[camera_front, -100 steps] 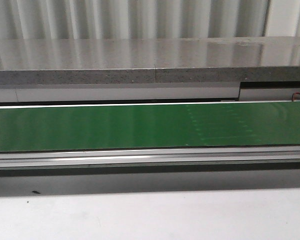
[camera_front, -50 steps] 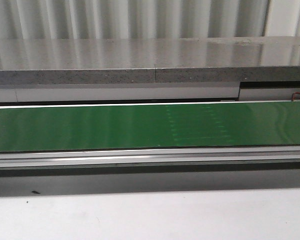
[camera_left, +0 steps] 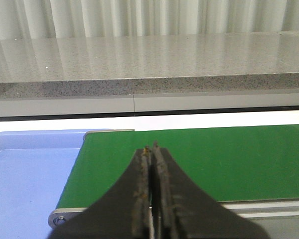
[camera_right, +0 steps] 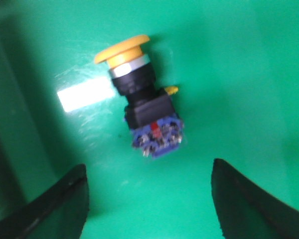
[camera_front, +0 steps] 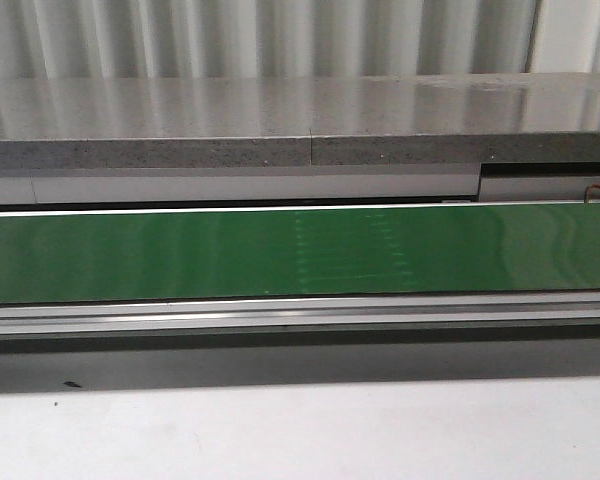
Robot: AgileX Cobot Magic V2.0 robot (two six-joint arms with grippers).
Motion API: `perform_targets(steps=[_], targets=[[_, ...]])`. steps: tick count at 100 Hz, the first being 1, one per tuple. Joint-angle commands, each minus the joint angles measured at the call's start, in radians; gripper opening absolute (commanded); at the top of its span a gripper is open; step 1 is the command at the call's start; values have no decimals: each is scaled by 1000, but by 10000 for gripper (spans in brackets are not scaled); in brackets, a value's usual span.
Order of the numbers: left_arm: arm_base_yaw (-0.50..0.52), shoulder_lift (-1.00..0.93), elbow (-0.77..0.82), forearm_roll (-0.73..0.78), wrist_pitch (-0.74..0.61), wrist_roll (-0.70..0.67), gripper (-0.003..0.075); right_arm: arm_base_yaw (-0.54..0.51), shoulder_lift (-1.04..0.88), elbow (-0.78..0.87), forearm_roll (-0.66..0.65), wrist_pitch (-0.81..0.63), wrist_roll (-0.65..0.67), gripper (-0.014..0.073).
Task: Move button from right to left
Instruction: 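Grasp the yellow push-button with the right gripper and lift it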
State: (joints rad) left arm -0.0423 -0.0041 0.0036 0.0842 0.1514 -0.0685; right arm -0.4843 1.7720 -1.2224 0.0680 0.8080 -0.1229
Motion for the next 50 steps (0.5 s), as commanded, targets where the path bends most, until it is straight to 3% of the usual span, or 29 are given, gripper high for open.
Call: perform_targets(steps=[1, 40, 50], targets=[[1, -31, 38, -2, -76, -2, -20, -5, 22, -68, -10, -15, -28, 521], [1, -31, 38, -2, -76, -2, -20, -5, 177, -191, -50, -4, -47, 519], [1, -31, 38, -2, -76, -2, -21, -5, 187, -191, -51, 2, -47, 440]])
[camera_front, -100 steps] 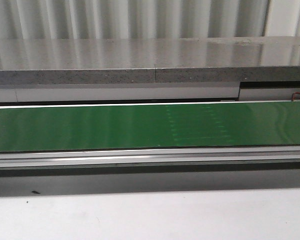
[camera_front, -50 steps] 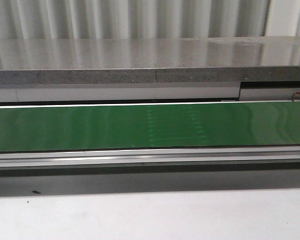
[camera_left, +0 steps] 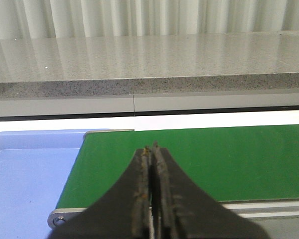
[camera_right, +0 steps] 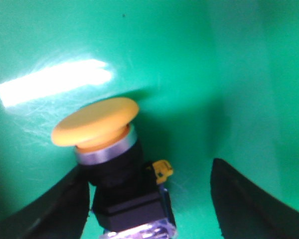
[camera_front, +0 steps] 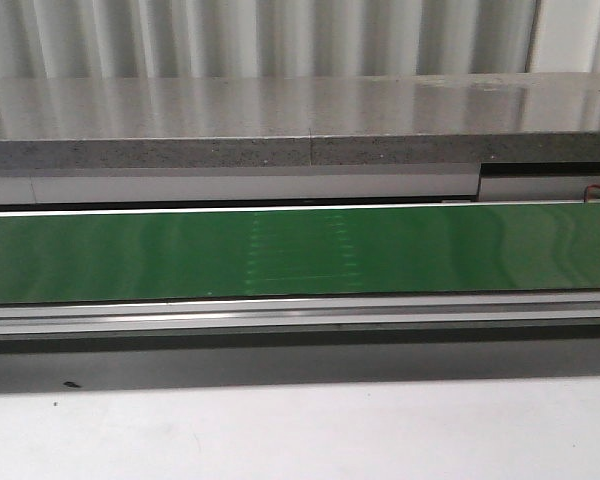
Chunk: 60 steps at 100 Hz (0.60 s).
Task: Move button from right to left
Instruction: 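Grasp the yellow push-button with the right gripper and lift it, then lower the button onto the belt end and open the right gripper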
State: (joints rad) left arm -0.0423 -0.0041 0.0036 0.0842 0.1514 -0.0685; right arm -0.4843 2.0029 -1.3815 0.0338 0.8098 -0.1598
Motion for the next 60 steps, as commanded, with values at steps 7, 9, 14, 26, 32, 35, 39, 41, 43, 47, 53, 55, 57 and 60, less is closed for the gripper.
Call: perform_targets(steps=[7, 9, 14, 26, 32, 35, 39, 41, 43, 47, 53, 55, 57, 60], targets=[[1, -31, 38, -2, -76, -2, -20, -5, -38, -31, -17, 7, -10, 330], [1, -31, 38, -2, -76, -2, -21, -5, -37, -31, -17, 8, -10, 309], [1, -31, 38, -2, -76, -2, -20, -5, -37, -31, -17, 9, -10, 235], [1, -31, 38, -2, -76, -2, -20, -5, -38, -45, -17, 31, -10, 174], [1, -31, 38, -2, -76, -2, -20, -5, -43, -69, -15, 64, -10, 174], [1, -31, 38, -2, -76, -2, -20, -5, -49, -79, -12, 87, -10, 174], [1, -31, 38, -2, -76, -2, -20, -2, -57, -92, -10, 110, -10, 174], [1, -31, 38, -2, -76, -2, -20, -1, -64, -99, -10, 123, -10, 174], [1, -31, 38, -2, -76, -2, -20, 0, -72, -103, -10, 136, -10, 174], [1, -31, 38, -2, -76, -2, -20, 4, -89, -110, -5, 160, -10, 174], [1, -31, 38, -2, -76, -2, -20, 14, -121, -110, 9, 179, -9, 174], [1, -31, 38, -2, -76, -2, -20, 17, -133, -109, 16, 185, -9, 174], [1, -31, 38, -2, -76, -2, -21, 22, -144, -109, 22, 191, -9, 174], [1, -31, 38, -2, -76, -2, -20, 27, -161, -109, 33, 197, -9, 174]])
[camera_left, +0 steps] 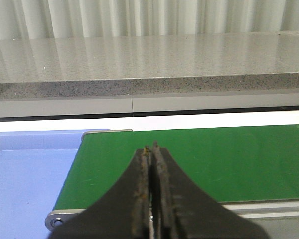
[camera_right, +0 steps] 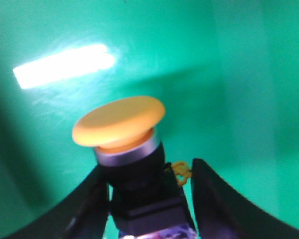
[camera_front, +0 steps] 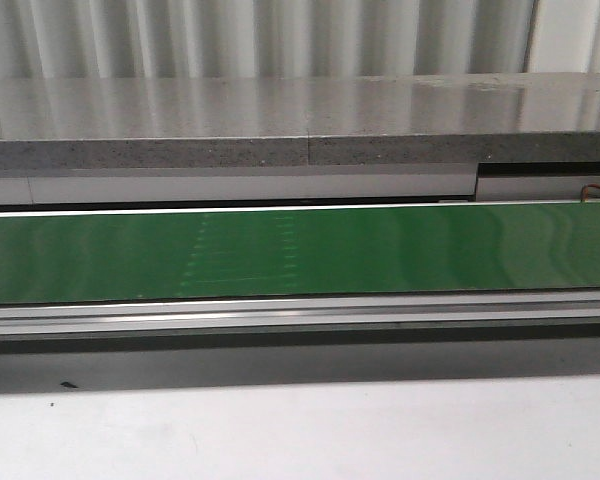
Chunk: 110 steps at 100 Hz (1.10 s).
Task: Move button from right to left
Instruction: 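Lower the button onto the belt end and open the right gripper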
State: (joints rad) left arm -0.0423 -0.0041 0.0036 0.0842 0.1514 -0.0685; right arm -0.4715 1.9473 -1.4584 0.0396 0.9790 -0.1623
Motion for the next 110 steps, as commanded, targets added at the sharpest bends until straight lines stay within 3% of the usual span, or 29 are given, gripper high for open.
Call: perform_targets(steps=[1, 25, 62, 91, 100, 110], targets=[[1, -31, 38, -2, -76, -2, -20, 16, -113, -32, 30, 30, -6, 174], [1, -31, 38, -2, -76, -2, -20, 94, -227, -32, 118, 78, 53, 174], [1, -31, 38, -2, -76, -2, -20, 315, -220, -29, 98, 66, 227, 174], [1, -31, 38, -2, -76, -2, -20, 335, -153, -31, 79, 61, 286, 178], [1, -31, 38, -2, -76, -2, -20, 335, -151, -31, 75, 55, 286, 265], [1, -31, 38, -2, -76, -2, -20, 336, -155, -31, 75, 55, 285, 482]])
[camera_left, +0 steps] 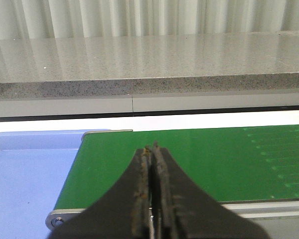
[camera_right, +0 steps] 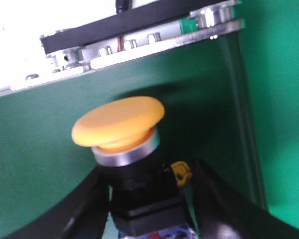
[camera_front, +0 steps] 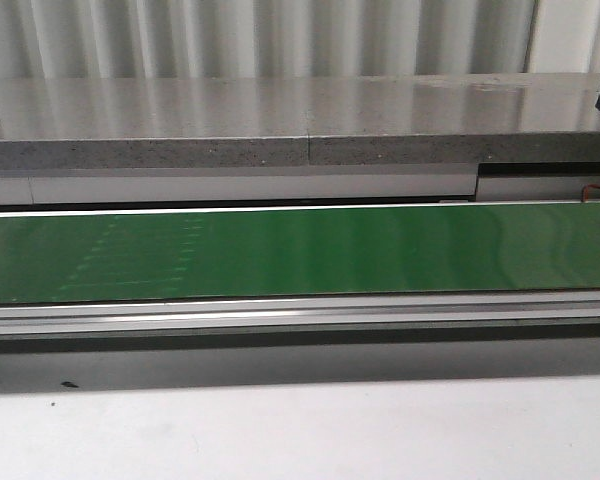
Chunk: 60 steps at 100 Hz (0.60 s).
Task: Move button from right to left
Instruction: 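Lower the button onto the belt end and open the right gripper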
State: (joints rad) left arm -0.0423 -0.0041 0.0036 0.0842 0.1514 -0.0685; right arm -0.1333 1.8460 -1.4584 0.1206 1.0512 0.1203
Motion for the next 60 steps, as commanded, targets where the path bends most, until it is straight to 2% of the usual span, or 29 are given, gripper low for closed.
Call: perform_targets(steps=[1, 7, 12, 23, 38, 46, 60], targets=[[1, -31, 38, -2, -76, -2, -20, -2, -55, -31, -6, -17, 1, 496], [1, -31, 38, -2, -76, -2, -20, 0, -64, -31, -4, -16, -17, 596], [1, -31, 38, -2, -76, -2, -20, 3, -76, -31, 3, -22, -54, 631], [1, -31, 38, -2, -76, -2, -20, 26, -118, -31, 32, -27, -151, 635], [1, -31, 38, -2, -76, -2, -20, 84, -187, -29, 25, -43, -207, 627], [1, -31, 38, -2, -76, -2, -20, 126, -228, -29, 0, -61, -228, 567], [1, -31, 38, -2, -76, -2, -21, 195, -305, -3, -49, -98, -248, 337]])
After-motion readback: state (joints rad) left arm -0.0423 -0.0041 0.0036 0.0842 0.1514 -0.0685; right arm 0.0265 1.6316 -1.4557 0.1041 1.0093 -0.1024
